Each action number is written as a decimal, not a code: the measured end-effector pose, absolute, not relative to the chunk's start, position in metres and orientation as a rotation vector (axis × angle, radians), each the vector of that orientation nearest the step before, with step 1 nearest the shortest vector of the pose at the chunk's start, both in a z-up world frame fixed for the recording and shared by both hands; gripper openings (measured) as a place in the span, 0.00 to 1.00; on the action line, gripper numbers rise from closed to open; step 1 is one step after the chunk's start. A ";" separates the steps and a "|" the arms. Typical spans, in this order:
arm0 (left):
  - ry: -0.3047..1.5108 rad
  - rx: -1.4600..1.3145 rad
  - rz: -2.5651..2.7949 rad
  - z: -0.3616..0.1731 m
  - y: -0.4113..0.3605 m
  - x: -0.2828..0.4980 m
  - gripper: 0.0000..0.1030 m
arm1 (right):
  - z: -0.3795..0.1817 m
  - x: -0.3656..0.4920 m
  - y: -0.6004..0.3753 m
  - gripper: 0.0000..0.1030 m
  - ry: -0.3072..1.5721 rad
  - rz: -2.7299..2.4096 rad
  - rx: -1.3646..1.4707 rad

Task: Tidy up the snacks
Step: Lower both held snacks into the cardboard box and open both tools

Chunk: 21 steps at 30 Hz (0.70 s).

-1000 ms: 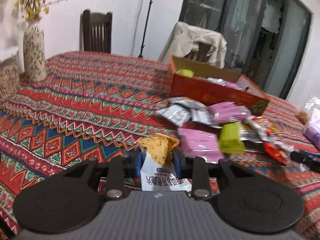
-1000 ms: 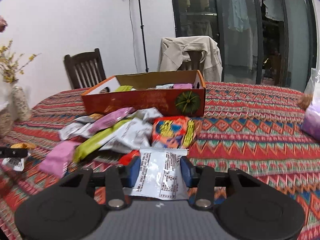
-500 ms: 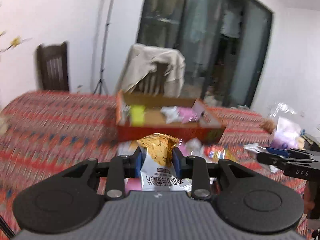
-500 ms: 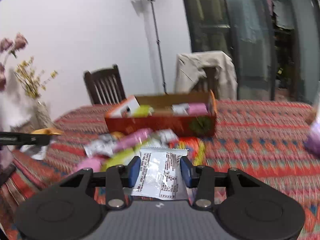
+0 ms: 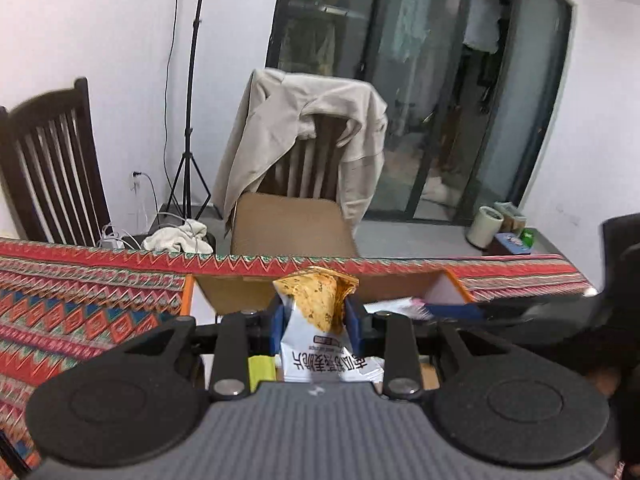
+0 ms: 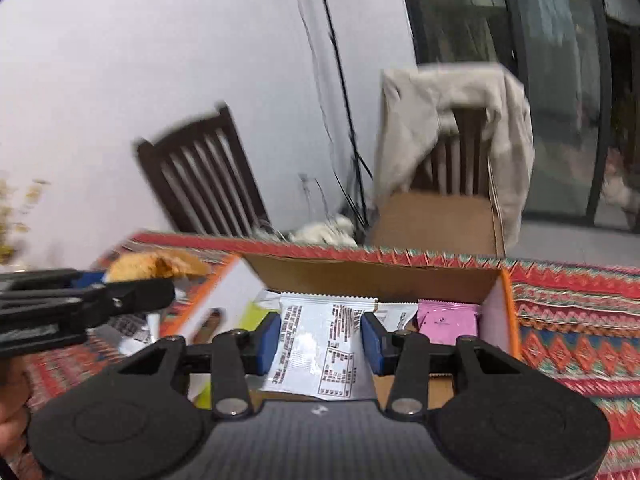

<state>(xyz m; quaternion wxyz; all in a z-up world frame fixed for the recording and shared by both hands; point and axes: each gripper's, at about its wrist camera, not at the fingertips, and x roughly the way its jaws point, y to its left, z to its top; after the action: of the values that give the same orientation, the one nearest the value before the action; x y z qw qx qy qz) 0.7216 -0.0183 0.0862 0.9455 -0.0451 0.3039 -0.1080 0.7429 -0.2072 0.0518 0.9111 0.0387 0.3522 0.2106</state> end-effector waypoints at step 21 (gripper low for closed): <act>0.853 -0.144 -0.189 0.012 -0.020 0.826 0.61 | 0.018 0.802 -0.213 0.71 0.833 0.323 0.000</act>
<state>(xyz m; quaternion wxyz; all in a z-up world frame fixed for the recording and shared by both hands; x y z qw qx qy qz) 0.8264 -0.0196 0.0120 0.9037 -0.0695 0.4125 -0.0912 0.8017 -0.2125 0.0177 0.9019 -0.0001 0.4027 0.1560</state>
